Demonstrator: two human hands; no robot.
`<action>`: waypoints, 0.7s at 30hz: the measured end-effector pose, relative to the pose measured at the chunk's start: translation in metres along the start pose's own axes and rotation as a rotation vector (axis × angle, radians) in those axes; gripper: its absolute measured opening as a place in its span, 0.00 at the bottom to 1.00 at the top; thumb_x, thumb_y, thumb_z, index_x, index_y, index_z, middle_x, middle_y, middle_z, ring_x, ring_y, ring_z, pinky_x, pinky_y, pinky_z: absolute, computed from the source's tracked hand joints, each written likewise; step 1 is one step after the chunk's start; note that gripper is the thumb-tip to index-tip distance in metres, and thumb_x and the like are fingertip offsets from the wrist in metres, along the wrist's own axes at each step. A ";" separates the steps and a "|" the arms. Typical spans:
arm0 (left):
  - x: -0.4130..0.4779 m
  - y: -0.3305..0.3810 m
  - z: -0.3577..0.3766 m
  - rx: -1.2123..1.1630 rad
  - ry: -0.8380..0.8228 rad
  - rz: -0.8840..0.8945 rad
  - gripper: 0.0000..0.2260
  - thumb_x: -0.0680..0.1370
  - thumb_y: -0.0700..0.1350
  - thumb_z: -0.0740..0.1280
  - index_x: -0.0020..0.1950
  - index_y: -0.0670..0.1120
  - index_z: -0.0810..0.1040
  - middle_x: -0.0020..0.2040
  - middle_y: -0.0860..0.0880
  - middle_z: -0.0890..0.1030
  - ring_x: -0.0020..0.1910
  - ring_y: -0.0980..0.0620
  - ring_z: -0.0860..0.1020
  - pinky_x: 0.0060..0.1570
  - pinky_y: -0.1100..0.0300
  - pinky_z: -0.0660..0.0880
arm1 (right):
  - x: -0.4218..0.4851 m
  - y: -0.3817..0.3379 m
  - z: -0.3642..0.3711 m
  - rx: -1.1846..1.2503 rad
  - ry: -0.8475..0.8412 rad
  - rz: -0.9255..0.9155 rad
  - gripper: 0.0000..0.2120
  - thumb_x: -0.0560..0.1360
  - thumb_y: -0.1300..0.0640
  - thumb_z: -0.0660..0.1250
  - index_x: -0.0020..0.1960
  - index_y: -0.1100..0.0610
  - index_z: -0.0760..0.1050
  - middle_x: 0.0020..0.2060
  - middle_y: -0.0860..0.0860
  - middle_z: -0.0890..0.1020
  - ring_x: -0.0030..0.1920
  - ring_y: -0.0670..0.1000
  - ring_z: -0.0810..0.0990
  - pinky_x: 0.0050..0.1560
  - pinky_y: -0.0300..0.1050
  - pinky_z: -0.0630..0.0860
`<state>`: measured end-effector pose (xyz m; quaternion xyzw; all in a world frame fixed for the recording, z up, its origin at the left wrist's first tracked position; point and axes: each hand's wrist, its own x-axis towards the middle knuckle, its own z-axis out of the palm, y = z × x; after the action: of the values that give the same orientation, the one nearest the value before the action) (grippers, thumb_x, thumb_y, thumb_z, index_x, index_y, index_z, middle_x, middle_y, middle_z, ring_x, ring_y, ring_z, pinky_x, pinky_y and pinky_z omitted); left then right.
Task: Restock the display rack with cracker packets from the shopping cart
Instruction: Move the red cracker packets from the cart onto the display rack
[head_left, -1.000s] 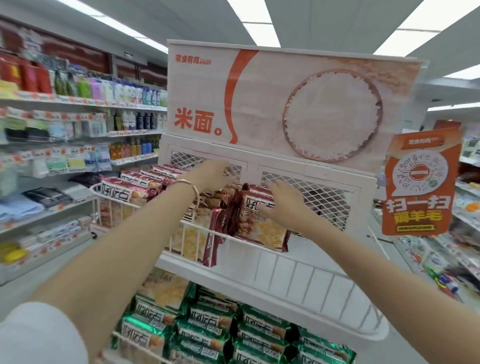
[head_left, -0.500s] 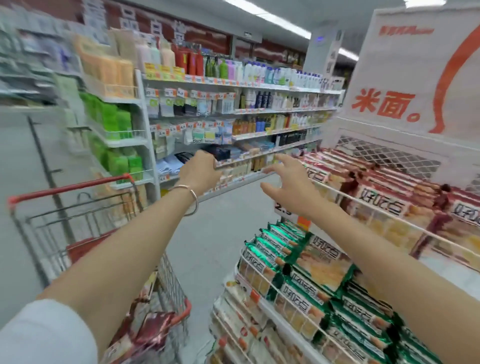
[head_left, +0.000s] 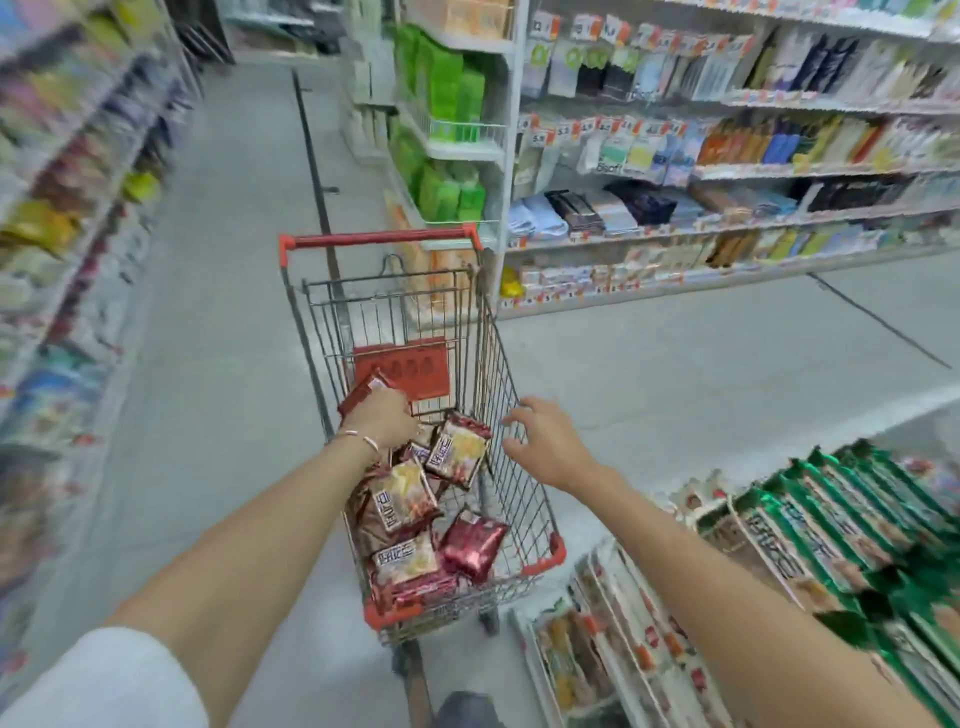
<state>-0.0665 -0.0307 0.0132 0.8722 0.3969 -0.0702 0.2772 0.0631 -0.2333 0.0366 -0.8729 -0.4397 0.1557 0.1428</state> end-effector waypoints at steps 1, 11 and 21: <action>0.006 -0.010 0.008 -0.010 -0.013 -0.034 0.08 0.78 0.43 0.65 0.44 0.41 0.81 0.42 0.45 0.81 0.43 0.45 0.81 0.41 0.56 0.75 | 0.014 0.004 0.017 0.006 -0.057 0.003 0.17 0.77 0.53 0.67 0.64 0.57 0.79 0.66 0.56 0.75 0.69 0.58 0.71 0.69 0.51 0.64; 0.059 -0.074 0.098 -0.601 -0.171 -0.436 0.10 0.82 0.48 0.66 0.48 0.42 0.81 0.49 0.42 0.82 0.42 0.49 0.81 0.38 0.59 0.76 | 0.119 0.067 0.159 0.260 -0.457 0.211 0.16 0.80 0.58 0.64 0.66 0.60 0.76 0.62 0.56 0.80 0.47 0.53 0.82 0.44 0.44 0.80; 0.079 -0.099 0.160 -0.946 -0.208 -0.916 0.07 0.83 0.39 0.63 0.44 0.44 0.75 0.53 0.42 0.77 0.52 0.44 0.77 0.54 0.49 0.77 | 0.197 0.092 0.216 0.262 -0.640 0.299 0.17 0.80 0.64 0.62 0.69 0.64 0.72 0.60 0.59 0.79 0.36 0.48 0.79 0.26 0.32 0.69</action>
<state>-0.0703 -0.0128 -0.1898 0.3884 0.6865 -0.0828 0.6090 0.1553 -0.1017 -0.2241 -0.8089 -0.3063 0.4947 0.0844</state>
